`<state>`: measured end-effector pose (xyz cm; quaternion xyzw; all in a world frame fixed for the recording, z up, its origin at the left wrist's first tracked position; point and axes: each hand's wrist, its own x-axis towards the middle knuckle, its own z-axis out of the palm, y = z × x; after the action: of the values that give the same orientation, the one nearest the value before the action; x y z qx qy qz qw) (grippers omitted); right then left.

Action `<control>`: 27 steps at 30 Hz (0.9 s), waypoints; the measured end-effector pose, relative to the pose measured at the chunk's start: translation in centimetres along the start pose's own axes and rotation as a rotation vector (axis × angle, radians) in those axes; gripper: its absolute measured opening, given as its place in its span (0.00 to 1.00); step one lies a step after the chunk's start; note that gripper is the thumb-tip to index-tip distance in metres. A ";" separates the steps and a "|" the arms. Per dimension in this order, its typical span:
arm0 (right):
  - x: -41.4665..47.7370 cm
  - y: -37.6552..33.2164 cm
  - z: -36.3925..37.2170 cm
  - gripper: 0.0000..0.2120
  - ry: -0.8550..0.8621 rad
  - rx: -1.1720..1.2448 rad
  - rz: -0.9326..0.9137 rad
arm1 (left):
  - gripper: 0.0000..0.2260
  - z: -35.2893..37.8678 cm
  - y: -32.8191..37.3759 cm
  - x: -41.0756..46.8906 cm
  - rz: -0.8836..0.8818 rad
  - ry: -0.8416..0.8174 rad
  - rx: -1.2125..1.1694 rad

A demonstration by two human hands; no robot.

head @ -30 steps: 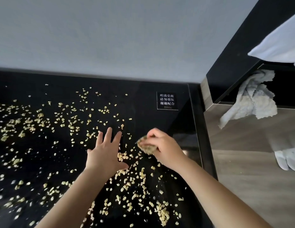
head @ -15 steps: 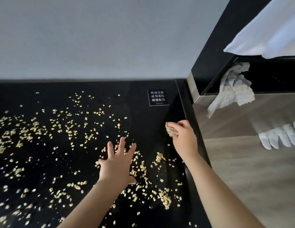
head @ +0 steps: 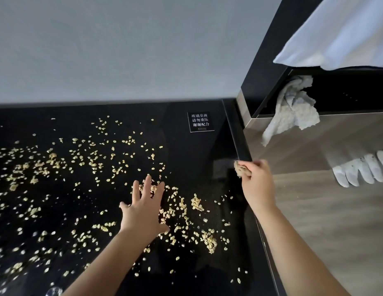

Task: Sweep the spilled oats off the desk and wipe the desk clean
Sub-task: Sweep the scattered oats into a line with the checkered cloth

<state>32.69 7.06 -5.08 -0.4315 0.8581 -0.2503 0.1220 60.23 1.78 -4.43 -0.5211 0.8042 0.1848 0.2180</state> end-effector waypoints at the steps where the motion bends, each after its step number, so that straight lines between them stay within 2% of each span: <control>1: -0.1 0.7 0.2 0.18 0.000 -0.049 0.063 | 0.54 0.4 0.3 -0.5 0.001 -0.001 0.003; 4: -2.2 0.5 2.2 0.20 -0.047 -0.108 0.035 | 0.55 1.8 0.9 -1.8 -0.018 -0.025 -0.019; 11: -7.0 -6.9 6.7 0.18 -0.371 0.059 -0.300 | 0.50 2.2 0.6 -2.9 -0.068 -0.005 -0.118; 14: -7.3 -7.4 5.7 0.17 -0.488 0.177 -0.307 | 0.49 2.6 0.0 -3.7 -0.129 0.021 -0.168; 15: -7.0 -6.9 4.8 0.17 -0.468 0.204 -0.279 | 0.50 2.8 -0.2 -4.0 -0.147 0.024 -0.178; 17: -5.9 -5.3 2.6 0.18 -0.323 0.198 -0.215 | 0.51 3.1 -0.5 -4.7 -0.167 0.020 -0.191; 19: -4.7 -2.4 0.5 0.19 -0.161 0.093 -0.136 | 0.51 3.4 -0.3 -5.4 -0.161 0.020 -0.195; 21: -4.6 0.7 -0.5 0.19 -0.071 0.002 -0.036 | 0.51 3.7 0.0 -5.8 -0.153 0.019 -0.206; 23: -5.7 2.5 -0.4 0.19 -0.067 -0.031 0.043 | 0.51 3.8 0.1 -6.1 -0.153 0.012 -0.212; 27: -8.5 0.6 2.2 0.24 -0.105 0.004 -0.030 | 0.51 3.8 0.1 -6.0 -0.162 0.001 -0.199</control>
<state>38.35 13.45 -7.31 -0.4564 0.8436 -0.2306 0.1640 62.91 8.38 -4.38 -0.6035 0.7374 0.2452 0.1787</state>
